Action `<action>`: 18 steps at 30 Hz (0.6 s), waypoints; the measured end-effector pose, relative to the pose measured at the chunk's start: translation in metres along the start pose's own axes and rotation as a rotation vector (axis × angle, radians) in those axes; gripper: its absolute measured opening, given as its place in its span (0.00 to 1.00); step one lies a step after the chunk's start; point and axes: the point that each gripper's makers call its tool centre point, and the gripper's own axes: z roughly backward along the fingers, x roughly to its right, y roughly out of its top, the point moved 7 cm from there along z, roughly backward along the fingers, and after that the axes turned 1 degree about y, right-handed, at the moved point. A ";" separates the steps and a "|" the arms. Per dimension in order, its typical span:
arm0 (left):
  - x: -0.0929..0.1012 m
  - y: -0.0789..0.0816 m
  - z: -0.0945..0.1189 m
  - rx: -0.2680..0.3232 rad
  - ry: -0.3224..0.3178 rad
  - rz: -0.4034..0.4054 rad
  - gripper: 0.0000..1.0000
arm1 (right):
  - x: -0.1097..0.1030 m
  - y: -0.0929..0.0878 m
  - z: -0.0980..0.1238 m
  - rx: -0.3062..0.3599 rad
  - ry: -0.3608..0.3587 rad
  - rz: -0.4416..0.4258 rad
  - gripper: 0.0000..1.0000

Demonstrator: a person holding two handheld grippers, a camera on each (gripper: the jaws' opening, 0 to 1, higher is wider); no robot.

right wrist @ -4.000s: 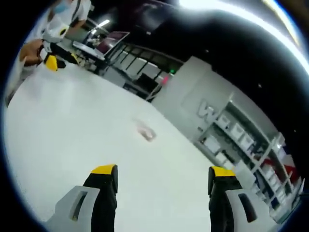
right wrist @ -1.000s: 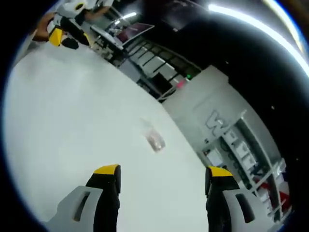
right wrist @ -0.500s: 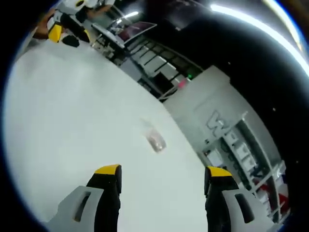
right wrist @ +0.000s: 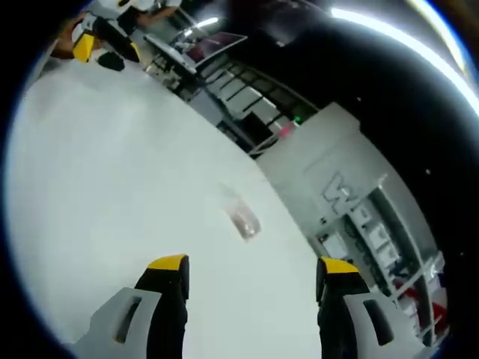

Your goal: Open the resealable bag by pulling the two sides of the seal apart until the entire bag opening is separated and visibly accessible.

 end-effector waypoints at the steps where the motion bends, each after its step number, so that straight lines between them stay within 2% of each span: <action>1: 0.000 0.000 0.000 0.000 0.000 0.000 0.92 | 0.000 0.000 0.000 -0.001 0.000 0.001 0.69; 18: -0.002 0.001 0.001 0.003 0.004 0.002 0.92 | -0.003 -0.002 -0.005 -0.022 0.006 0.013 0.68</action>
